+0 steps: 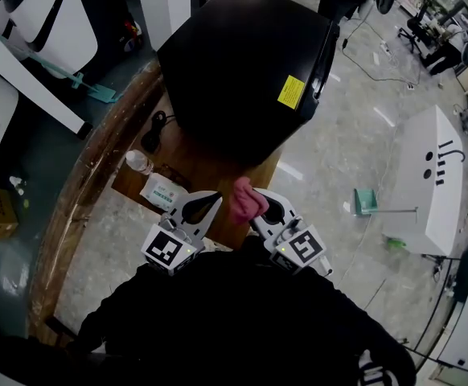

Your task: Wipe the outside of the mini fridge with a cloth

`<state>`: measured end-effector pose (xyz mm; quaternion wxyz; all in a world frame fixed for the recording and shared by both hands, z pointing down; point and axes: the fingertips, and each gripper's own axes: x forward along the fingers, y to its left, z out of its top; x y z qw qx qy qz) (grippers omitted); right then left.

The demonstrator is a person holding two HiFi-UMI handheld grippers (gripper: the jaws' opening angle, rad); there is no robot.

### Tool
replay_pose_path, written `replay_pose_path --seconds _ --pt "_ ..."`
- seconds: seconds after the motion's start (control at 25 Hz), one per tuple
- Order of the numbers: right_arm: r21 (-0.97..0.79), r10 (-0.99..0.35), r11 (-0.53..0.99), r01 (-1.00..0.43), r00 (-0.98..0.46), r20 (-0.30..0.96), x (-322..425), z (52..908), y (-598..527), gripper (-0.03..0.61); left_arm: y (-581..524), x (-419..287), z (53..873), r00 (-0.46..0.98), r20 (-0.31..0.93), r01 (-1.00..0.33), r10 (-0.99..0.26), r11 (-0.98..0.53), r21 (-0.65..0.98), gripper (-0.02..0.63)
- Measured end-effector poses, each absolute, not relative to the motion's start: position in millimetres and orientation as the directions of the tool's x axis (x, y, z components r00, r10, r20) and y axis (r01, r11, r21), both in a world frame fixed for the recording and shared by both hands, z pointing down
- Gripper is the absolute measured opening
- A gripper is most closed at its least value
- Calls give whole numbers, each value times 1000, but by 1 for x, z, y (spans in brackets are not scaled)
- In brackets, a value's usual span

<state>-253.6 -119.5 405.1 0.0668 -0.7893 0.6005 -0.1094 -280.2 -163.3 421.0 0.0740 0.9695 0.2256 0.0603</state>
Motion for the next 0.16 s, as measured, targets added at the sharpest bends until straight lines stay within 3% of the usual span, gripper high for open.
replay_pose_path --seconds 0.16 --pt "-247 -965 -261 -933 244 97 -252 404 -121 74 -161 -281 430 894 96 419 439 -891 175 6"
